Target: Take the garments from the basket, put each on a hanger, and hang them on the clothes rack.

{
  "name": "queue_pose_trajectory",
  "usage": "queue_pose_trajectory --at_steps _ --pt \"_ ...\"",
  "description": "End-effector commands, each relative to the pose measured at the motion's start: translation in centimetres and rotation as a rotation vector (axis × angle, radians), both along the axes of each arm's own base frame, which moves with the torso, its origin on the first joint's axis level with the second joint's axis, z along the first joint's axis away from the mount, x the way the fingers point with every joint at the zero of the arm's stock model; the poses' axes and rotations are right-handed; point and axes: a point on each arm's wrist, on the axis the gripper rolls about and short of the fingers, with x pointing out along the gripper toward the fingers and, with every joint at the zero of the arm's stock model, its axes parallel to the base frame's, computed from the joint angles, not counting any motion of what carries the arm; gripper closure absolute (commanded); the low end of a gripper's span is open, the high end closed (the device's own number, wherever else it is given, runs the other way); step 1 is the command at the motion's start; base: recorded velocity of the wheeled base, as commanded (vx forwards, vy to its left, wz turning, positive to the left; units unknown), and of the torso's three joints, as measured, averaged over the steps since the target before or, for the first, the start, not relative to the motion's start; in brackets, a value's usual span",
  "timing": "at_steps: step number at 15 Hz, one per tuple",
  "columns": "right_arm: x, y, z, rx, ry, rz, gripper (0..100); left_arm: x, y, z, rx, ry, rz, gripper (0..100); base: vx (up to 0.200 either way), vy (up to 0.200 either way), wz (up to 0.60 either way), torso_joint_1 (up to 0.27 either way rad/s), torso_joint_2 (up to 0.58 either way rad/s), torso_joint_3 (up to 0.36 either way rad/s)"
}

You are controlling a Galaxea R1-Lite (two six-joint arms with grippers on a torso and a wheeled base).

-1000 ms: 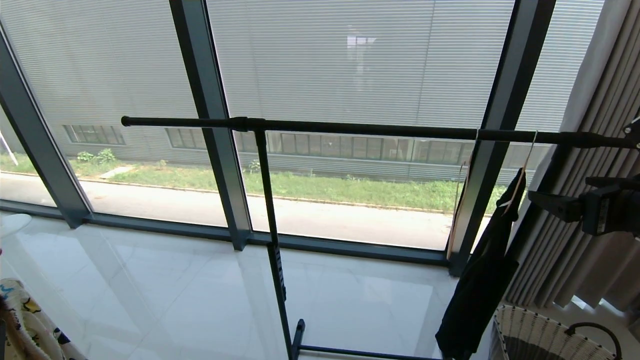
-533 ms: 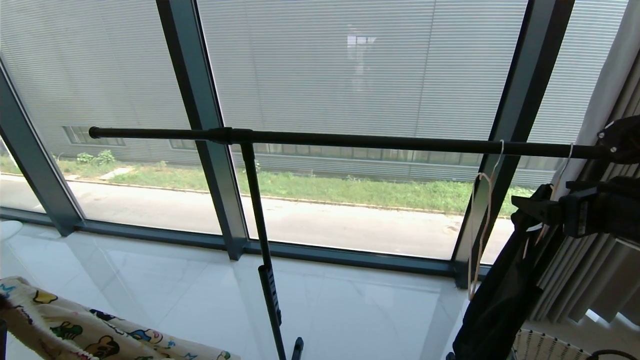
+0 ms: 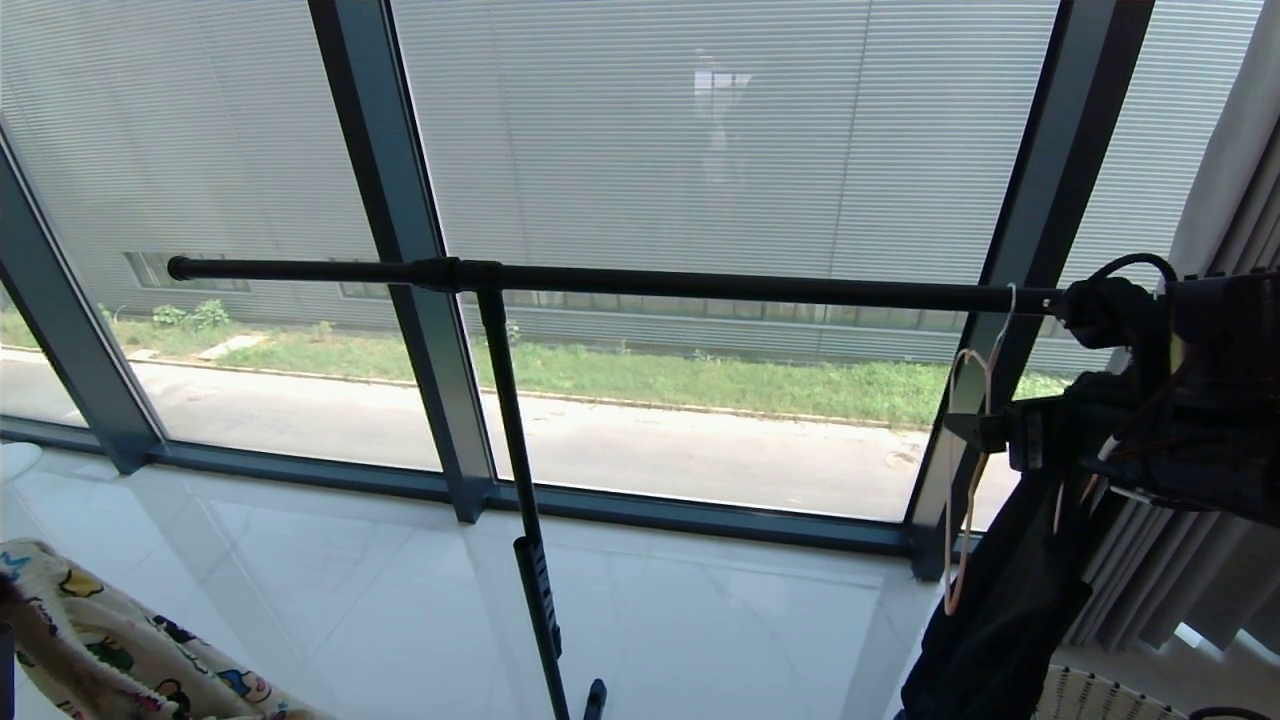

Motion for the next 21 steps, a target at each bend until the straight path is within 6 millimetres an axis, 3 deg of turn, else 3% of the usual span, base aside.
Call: queue_pose_trajectory --at_steps 1,10,15,21 --pt "1.7 2.7 -2.6 -0.002 0.083 -0.039 0 0.0 0.0 -0.3 0.003 0.008 0.002 100 0.000 0.000 0.00 0.000 0.00 0.000" --pt "3.0 4.6 -5.9 0.066 0.144 -0.257 0 -0.1 0.0 -1.4 0.013 0.044 0.004 100 0.000 0.000 0.00 0.000 0.00 0.000" --pt "3.2 3.7 -5.9 0.057 0.136 -0.304 0 -0.1 0.0 -1.6 0.015 0.050 0.004 100 0.000 0.000 0.00 0.000 0.00 0.000" --pt "2.1 1.7 -4.5 0.046 0.153 -0.348 0 0.0 0.0 -1.6 0.015 0.053 0.001 100 0.000 0.000 0.00 0.000 0.00 0.000"
